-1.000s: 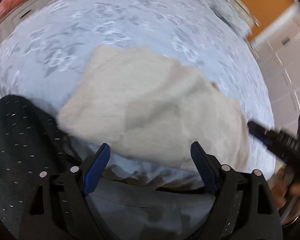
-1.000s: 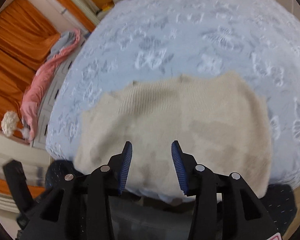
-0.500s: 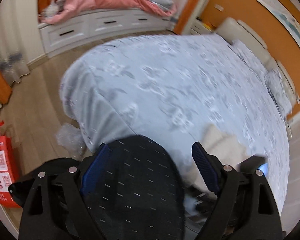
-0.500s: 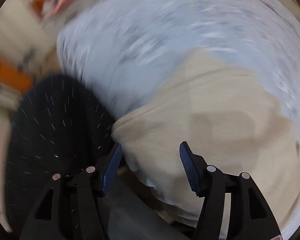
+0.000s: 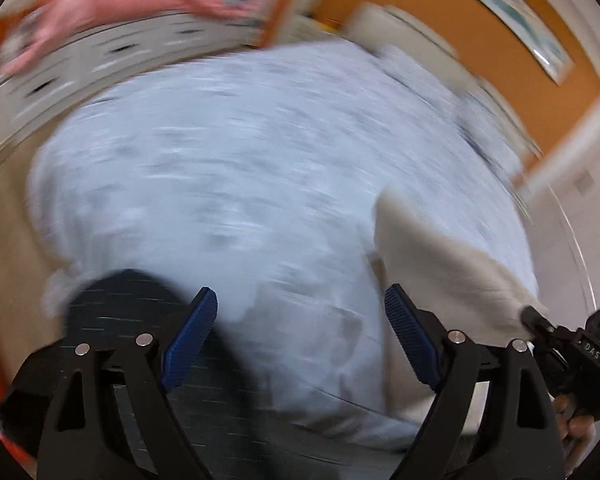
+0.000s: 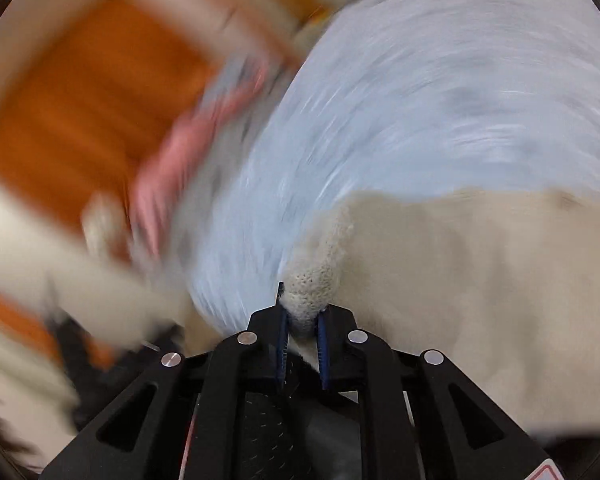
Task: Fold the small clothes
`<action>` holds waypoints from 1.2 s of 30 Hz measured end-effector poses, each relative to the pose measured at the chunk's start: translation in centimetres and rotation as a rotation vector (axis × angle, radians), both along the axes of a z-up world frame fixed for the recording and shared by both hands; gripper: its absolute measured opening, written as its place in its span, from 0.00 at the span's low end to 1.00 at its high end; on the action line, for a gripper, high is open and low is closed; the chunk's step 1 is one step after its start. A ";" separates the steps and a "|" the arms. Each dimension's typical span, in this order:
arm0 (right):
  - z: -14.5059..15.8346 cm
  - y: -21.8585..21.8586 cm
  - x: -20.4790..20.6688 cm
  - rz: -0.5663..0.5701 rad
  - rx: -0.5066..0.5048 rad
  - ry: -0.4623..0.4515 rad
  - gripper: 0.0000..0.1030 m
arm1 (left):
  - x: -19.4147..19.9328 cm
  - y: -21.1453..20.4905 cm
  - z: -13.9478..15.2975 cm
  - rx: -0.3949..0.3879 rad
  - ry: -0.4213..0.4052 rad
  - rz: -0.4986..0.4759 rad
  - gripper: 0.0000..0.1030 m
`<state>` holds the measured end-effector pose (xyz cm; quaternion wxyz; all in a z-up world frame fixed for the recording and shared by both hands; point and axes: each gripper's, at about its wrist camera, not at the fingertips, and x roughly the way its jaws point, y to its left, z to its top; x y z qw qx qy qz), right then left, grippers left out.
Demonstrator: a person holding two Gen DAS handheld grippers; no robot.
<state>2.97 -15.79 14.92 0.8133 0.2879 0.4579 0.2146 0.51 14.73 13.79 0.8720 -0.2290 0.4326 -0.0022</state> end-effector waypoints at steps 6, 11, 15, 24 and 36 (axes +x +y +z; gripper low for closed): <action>-9.8 -17.6 -10.1 -0.349 -0.159 0.292 0.13 | 3.0 -17.1 -3.0 -0.021 0.080 -0.406 0.84; -12.2 -19.9 -12.8 -0.412 -0.136 0.286 0.24 | 3.9 -26.8 -7.2 0.063 0.151 -0.554 0.84; -10.0 -22.1 -11.0 -0.466 -0.147 0.203 0.57 | 4.1 -30.4 -8.9 0.141 0.179 -0.562 0.84; -16.5 -19.1 -1.7 -0.319 -0.128 0.353 0.58 | 3.6 -30.3 -8.3 0.226 0.166 -0.523 0.85; -14.4 -20.9 -1.5 -0.310 -0.285 0.314 0.12 | 3.2 -31.3 -9.1 0.297 0.184 -0.556 0.85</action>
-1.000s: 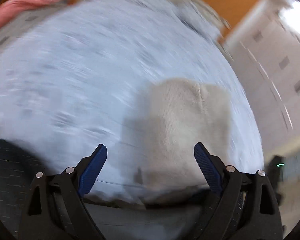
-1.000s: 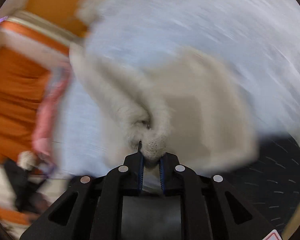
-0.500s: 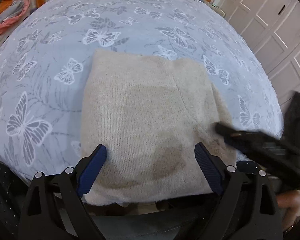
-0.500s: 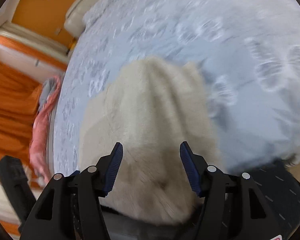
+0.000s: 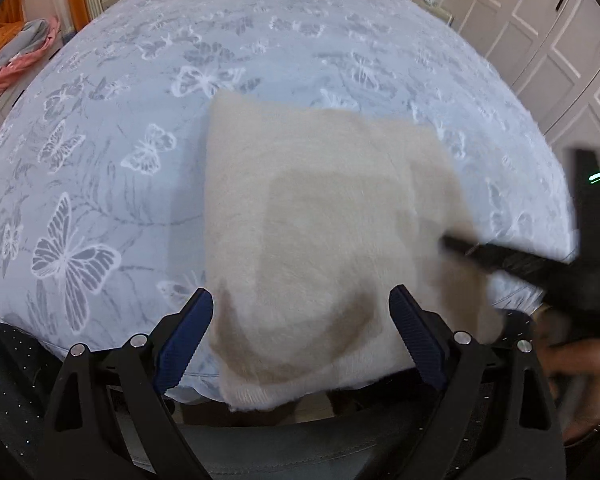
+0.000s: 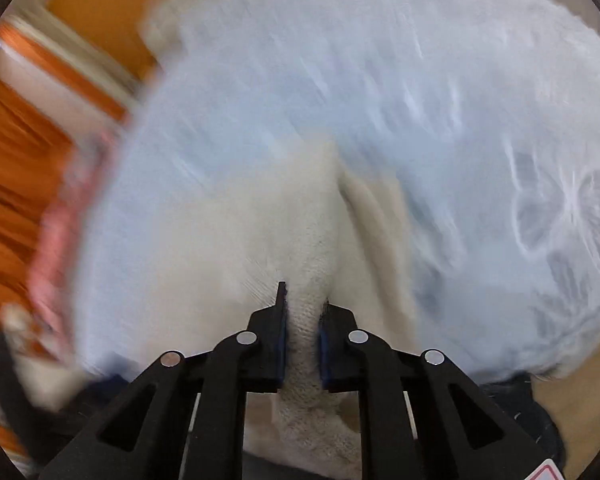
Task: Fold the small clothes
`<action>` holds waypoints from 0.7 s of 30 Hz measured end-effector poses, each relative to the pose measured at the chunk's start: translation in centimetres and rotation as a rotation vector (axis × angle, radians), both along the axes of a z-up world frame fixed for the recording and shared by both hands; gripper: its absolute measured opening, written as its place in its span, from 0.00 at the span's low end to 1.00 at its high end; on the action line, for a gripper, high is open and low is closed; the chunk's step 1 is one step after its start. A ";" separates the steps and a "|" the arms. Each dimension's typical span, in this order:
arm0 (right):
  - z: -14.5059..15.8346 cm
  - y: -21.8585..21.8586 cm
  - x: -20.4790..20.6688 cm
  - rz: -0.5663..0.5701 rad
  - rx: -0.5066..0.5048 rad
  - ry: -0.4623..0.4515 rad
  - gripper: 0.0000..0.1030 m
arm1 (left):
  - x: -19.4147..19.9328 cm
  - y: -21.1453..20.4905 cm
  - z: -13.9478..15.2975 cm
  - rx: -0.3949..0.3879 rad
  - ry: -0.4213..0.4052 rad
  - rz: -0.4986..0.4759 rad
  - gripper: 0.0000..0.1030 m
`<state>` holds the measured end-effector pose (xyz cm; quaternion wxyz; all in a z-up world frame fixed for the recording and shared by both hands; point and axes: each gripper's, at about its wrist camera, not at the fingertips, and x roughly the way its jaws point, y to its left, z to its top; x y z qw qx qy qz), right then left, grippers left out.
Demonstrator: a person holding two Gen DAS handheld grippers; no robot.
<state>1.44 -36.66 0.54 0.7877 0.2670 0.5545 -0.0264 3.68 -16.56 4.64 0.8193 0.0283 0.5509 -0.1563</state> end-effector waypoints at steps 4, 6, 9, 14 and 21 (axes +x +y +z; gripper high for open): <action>1.7 0.0 -1.2 -0.087 0.057 -0.081 0.15 | -0.2 0.1 -1.4 0.066 0.019 -0.003 0.85; 4.5 0.4 -2.5 -0.094 0.012 -0.159 0.16 | -0.2 0.4 -1.8 0.071 0.023 0.001 0.85; 6.7 2.3 -3.3 -0.027 -0.059 -0.193 0.16 | -0.2 0.4 -2.7 0.097 0.037 0.001 0.85; -0.2 4.8 -2.5 0.126 -0.202 0.095 0.05 | -0.8 -0.4 -3.3 0.158 0.016 -0.030 0.85; 0.7 5.0 -1.7 0.122 -0.224 0.072 0.14 | -0.7 -0.2 -3.8 0.157 0.040 -0.018 0.86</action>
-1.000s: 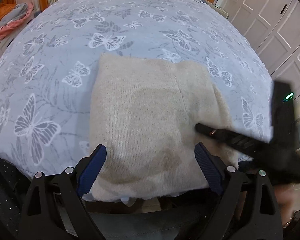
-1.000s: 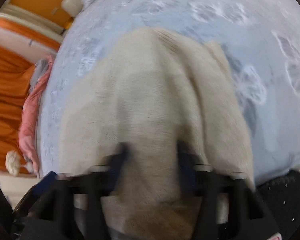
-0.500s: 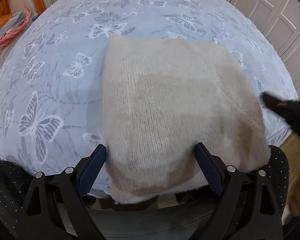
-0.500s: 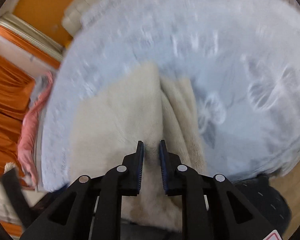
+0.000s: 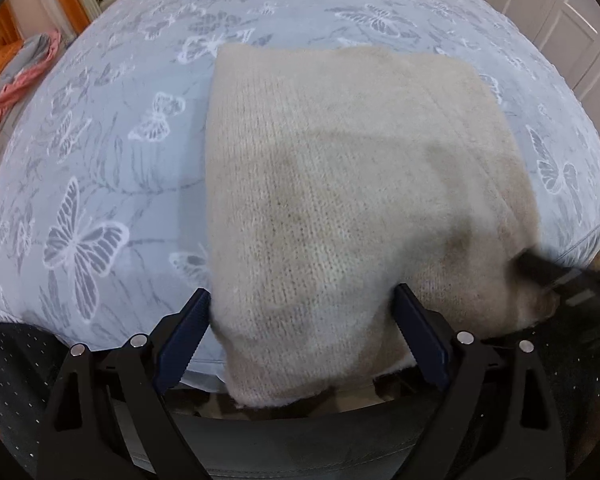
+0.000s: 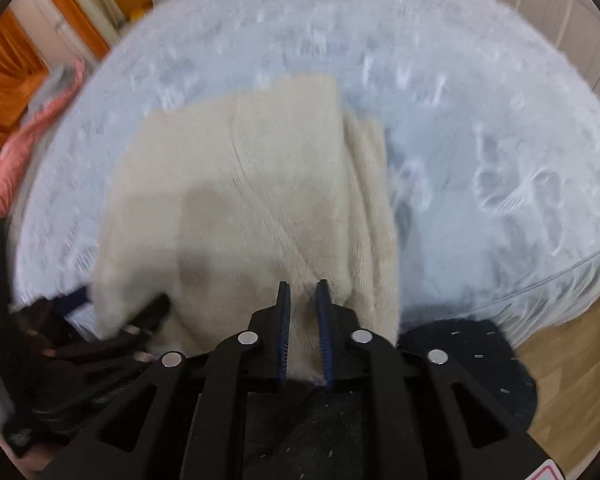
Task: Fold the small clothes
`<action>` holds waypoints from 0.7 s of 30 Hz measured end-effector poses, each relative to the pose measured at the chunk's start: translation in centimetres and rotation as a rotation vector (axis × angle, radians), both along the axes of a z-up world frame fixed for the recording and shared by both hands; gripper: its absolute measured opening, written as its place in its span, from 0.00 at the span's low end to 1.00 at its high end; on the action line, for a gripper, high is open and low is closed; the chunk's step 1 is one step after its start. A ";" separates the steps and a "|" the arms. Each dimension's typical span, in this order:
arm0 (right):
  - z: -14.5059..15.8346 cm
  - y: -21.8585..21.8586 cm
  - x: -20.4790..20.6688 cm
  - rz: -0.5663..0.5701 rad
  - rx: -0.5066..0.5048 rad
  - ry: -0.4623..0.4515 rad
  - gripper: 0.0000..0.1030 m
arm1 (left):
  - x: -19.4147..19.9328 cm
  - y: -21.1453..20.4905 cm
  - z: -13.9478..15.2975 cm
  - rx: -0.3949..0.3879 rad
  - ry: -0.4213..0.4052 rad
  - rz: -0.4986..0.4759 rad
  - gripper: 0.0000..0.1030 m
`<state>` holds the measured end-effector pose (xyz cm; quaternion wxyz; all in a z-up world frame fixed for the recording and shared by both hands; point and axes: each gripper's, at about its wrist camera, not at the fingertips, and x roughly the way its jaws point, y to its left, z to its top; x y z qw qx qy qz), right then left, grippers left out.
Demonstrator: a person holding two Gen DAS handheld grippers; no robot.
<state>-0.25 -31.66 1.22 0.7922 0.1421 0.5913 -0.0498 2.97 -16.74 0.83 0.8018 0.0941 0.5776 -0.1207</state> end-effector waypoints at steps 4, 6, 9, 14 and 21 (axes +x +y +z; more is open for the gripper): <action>-1.1 -0.3 0.5 -0.006 0.059 0.044 0.11 | -0.1 0.4 1.9 -0.040 -0.016 0.003 0.85; 0.9 -1.6 0.6 -0.055 0.100 -0.061 0.35 | 0.5 0.9 3.0 -0.115 -0.017 0.020 0.87; 1.7 -4.3 1.7 -0.167 0.076 -0.149 0.71 | 3.1 1.6 3.3 -0.217 0.002 0.069 0.89; -2.0 -6.5 5.0 -0.228 0.156 -0.059 0.71 | 7.4 3.4 -0.6 -0.348 0.129 0.179 0.91; -6.3 -6.2 6.2 -0.304 0.426 0.000 0.58 | 8.5 5.0 -5.4 -0.619 0.350 0.288 0.85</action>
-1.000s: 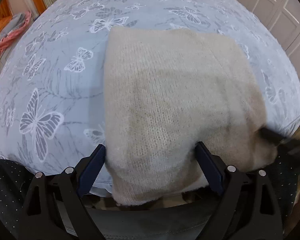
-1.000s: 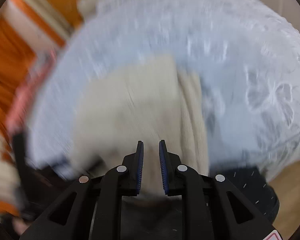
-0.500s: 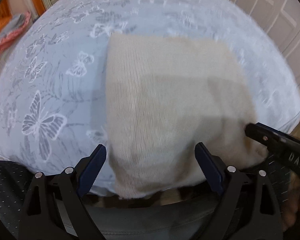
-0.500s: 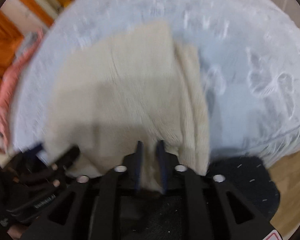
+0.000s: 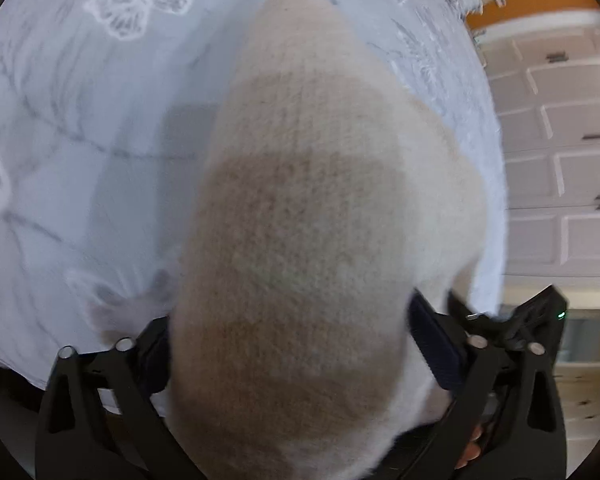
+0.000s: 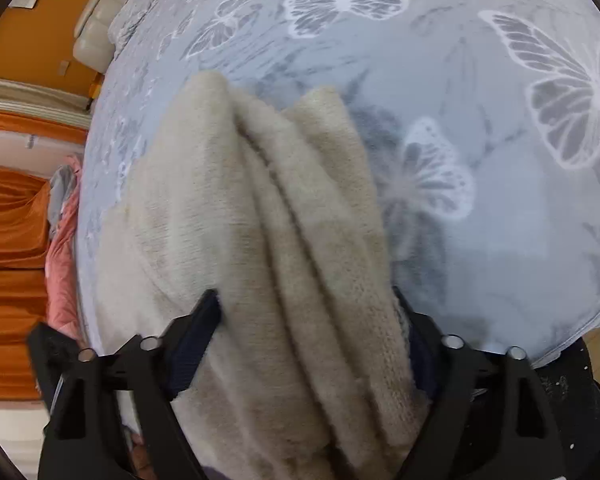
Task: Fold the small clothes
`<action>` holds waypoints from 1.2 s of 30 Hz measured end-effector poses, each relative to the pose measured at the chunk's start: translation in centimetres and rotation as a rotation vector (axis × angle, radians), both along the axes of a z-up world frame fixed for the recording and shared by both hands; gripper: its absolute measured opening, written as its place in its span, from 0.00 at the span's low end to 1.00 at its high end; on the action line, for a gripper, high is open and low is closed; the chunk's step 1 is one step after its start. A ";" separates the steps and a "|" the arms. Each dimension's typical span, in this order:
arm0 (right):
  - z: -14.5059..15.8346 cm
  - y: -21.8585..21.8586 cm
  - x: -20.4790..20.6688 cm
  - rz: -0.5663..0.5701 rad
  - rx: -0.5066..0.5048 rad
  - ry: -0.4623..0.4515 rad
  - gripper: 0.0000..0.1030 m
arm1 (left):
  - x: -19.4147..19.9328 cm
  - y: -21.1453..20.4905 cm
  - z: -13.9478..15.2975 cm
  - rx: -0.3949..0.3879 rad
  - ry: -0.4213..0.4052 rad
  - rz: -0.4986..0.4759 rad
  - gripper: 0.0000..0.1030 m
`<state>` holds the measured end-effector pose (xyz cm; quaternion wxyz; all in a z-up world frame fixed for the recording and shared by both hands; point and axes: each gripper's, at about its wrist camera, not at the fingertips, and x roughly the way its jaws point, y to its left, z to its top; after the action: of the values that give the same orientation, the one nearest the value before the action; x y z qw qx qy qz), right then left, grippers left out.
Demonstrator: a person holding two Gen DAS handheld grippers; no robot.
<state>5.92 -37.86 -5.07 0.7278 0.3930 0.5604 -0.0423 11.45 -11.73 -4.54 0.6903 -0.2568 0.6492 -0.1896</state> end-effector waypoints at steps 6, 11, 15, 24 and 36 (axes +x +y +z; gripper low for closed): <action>7.7 3.1 1.2 0.105 -0.095 -0.152 0.31 | 0.1 0.8 6.0 -0.112 -0.100 -0.050 0.46; 17.8 7.8 2.6 0.174 -0.189 -0.377 0.31 | 0.7 4.4 16.1 -0.145 -0.318 -0.094 0.47; 22.2 9.3 2.5 0.165 -0.137 -0.504 0.33 | 2.0 8.0 20.8 -0.097 -0.409 -0.128 0.58; 7.8 14.2 6.7 0.219 -0.318 -0.149 0.29 | 2.8 11.1 7.1 0.356 -0.271 -0.115 0.56; 8.1 18.7 -0.6 0.276 -0.459 -0.219 0.30 | -3.3 12.8 7.7 0.415 -0.392 -0.061 0.70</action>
<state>5.34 -19.19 3.02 0.8526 0.1403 0.5027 -0.0259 8.16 1.11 3.11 0.8345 -0.0491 0.5357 -0.1195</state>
